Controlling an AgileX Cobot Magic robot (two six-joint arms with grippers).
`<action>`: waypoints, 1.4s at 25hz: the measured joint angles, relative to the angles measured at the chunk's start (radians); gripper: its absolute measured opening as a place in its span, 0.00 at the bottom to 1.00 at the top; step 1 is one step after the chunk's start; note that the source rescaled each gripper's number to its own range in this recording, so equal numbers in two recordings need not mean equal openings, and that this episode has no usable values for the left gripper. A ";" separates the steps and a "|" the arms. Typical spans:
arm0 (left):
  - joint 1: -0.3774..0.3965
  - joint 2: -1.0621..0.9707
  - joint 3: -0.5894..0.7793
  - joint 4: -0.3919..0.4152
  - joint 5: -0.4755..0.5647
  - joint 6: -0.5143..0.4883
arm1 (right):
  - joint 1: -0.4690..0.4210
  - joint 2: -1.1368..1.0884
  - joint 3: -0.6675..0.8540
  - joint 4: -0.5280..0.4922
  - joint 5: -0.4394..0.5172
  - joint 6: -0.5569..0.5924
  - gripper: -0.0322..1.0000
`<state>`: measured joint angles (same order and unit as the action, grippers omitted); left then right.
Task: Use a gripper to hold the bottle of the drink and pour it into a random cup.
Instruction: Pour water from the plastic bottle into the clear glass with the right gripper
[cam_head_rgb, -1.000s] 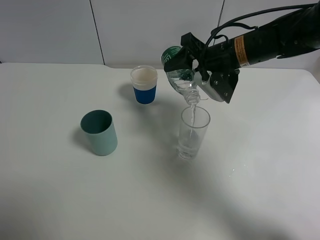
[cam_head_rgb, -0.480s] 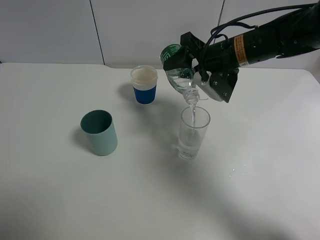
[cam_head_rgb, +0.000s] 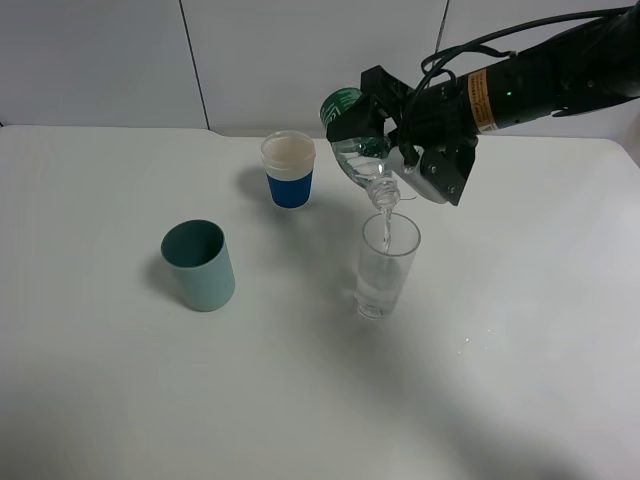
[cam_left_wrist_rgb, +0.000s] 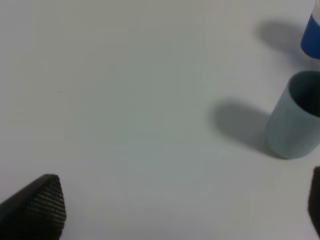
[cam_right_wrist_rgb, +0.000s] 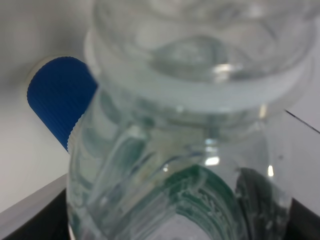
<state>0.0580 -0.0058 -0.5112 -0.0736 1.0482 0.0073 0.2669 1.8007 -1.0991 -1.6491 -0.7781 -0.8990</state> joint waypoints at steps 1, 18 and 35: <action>0.000 0.000 0.000 0.000 0.000 0.000 | 0.000 0.000 0.000 0.004 0.000 -0.001 0.04; 0.000 0.000 0.000 -0.001 0.000 0.000 | 0.009 -0.003 0.000 0.016 0.001 -0.043 0.04; 0.000 0.000 0.000 -0.001 0.000 0.000 | 0.009 -0.003 0.000 0.024 0.001 -0.075 0.04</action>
<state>0.0580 -0.0058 -0.5112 -0.0745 1.0482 0.0073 0.2756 1.7976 -1.0991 -1.6250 -0.7770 -0.9740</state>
